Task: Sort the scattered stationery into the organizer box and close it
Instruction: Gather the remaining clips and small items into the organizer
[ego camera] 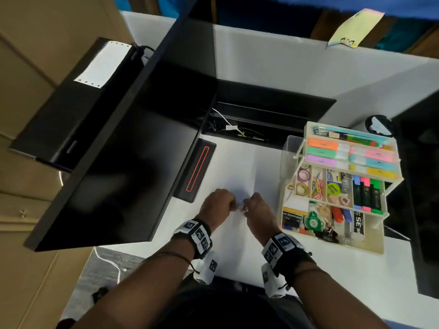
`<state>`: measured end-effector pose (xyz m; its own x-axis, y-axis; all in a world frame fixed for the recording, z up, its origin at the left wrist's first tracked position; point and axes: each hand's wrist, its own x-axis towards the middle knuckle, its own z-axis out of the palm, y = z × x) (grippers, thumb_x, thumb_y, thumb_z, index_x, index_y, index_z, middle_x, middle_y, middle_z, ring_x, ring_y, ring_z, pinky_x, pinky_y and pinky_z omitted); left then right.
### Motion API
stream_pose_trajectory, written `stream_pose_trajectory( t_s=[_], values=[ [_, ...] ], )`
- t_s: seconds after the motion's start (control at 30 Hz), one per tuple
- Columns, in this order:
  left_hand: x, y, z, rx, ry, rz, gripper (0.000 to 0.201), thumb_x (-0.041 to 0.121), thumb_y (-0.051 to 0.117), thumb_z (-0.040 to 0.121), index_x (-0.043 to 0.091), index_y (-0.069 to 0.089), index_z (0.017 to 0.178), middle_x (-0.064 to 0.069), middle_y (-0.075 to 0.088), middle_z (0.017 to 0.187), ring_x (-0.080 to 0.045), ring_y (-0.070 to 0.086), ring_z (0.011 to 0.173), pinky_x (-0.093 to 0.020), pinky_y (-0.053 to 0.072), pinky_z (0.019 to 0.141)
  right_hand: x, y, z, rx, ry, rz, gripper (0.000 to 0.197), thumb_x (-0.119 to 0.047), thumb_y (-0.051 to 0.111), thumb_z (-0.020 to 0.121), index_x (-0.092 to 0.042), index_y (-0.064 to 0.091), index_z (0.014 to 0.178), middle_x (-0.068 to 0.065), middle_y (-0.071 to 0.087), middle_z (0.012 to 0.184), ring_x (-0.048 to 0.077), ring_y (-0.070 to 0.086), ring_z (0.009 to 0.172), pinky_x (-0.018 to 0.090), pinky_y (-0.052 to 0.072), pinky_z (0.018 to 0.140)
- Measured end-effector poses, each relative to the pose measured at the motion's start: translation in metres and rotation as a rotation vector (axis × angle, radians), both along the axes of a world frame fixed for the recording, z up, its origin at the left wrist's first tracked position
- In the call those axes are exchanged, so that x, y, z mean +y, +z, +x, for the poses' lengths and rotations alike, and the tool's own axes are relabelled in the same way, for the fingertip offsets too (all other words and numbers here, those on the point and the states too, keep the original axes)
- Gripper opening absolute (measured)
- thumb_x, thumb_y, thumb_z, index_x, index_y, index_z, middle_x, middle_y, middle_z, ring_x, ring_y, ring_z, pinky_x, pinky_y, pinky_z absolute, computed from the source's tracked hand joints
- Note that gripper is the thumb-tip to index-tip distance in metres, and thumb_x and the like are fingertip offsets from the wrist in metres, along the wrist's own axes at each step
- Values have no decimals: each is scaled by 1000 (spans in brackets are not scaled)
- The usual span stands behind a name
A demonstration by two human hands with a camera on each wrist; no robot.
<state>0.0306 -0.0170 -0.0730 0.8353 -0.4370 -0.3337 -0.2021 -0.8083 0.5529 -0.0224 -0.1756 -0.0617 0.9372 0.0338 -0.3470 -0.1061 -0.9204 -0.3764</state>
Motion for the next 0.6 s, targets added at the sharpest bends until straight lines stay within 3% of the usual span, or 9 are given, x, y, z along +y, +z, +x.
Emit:
stream_pose_trajectory(
  t_s=[0.17, 0.3, 0.43, 0.5, 0.6],
  values=[
    [6, -3, 0, -37, -19, 12, 8, 22, 72, 90, 18, 78, 86, -2, 71, 89, -25, 68, 85, -35, 54, 72, -5, -3, 3, -2, 2, 5, 11, -13, 66, 96, -9, 75, 99, 11, 60, 100, 27, 67, 85, 24, 43, 73],
    [7, -4, 0, -68, -73, 41, 4, 20, 74, 91, 17, 73, 89, -4, 63, 96, -26, 66, 88, -30, 46, 70, 1, -2, 3, 17, -1, 18, 22, -19, 74, 88, -7, 73, 106, 12, 60, 105, 28, 67, 89, 31, 55, 79],
    [12, 3, 4, -61, 0, 7, 5, 14, 68, 94, 14, 64, 90, -5, 61, 98, -24, 62, 87, -34, 47, 69, 8, -4, 3, 8, -7, 33, 21, -19, 75, 87, -6, 75, 103, 12, 61, 105, 28, 67, 87, 35, 58, 79],
    [22, 1, 6, -47, 53, 7, 8, 8, 60, 94, 14, 59, 89, -5, 64, 94, -25, 61, 86, -35, 44, 66, 10, -10, 3, -13, 17, -9, 15, -16, 68, 94, -5, 76, 99, 13, 63, 101, 30, 67, 85, 29, 52, 74],
    [39, -3, 6, -3, 85, 17, 13, 5, 61, 91, 18, 59, 92, -4, 67, 94, -28, 63, 88, -41, 52, 68, 9, -16, 6, -35, 19, -34, 19, -14, 59, 99, -7, 76, 96, 13, 64, 99, 30, 66, 87, 25, 40, 71]
  ],
)
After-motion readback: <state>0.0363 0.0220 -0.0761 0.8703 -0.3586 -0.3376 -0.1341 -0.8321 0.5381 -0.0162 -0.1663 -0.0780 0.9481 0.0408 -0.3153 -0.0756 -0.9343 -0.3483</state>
